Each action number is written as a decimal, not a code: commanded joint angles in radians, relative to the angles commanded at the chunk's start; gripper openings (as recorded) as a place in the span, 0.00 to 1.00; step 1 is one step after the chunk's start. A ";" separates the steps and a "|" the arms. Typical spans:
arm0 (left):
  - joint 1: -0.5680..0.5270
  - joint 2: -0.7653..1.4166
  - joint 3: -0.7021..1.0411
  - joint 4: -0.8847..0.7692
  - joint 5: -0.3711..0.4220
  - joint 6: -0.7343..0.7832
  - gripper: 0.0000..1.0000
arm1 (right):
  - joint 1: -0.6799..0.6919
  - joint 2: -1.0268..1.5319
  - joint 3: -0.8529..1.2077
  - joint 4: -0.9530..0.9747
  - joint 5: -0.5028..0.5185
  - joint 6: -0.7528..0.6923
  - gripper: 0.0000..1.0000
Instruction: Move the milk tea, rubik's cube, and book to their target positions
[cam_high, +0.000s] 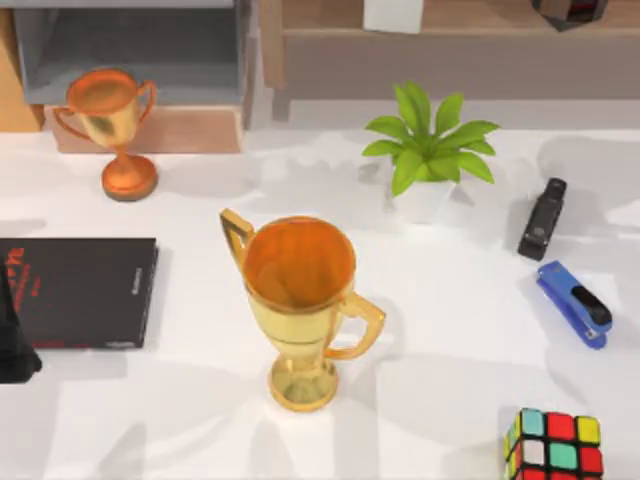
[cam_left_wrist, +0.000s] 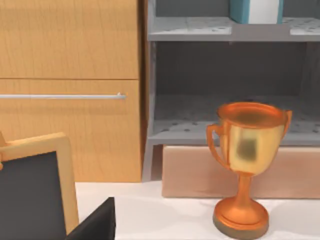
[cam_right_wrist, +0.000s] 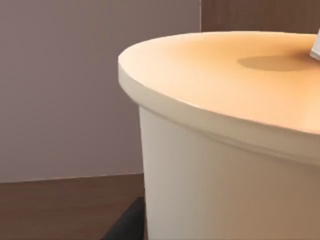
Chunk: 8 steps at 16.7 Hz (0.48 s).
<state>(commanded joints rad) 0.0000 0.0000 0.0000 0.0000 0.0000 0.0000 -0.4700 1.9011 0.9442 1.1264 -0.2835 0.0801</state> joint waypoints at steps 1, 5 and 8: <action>0.000 0.000 0.000 0.000 0.000 0.000 1.00 | -0.021 0.033 -0.009 0.024 -0.033 -0.006 0.00; 0.000 0.000 0.000 0.000 0.000 0.000 1.00 | -0.063 0.157 -0.033 0.077 -0.165 -0.044 0.00; 0.000 0.000 0.000 0.000 0.000 0.000 1.00 | -0.069 0.199 -0.036 0.089 -0.213 -0.064 0.00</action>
<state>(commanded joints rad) 0.0000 0.0000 0.0000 0.0000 0.0000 0.0000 -0.5387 2.0999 0.9079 1.2156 -0.4968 0.0165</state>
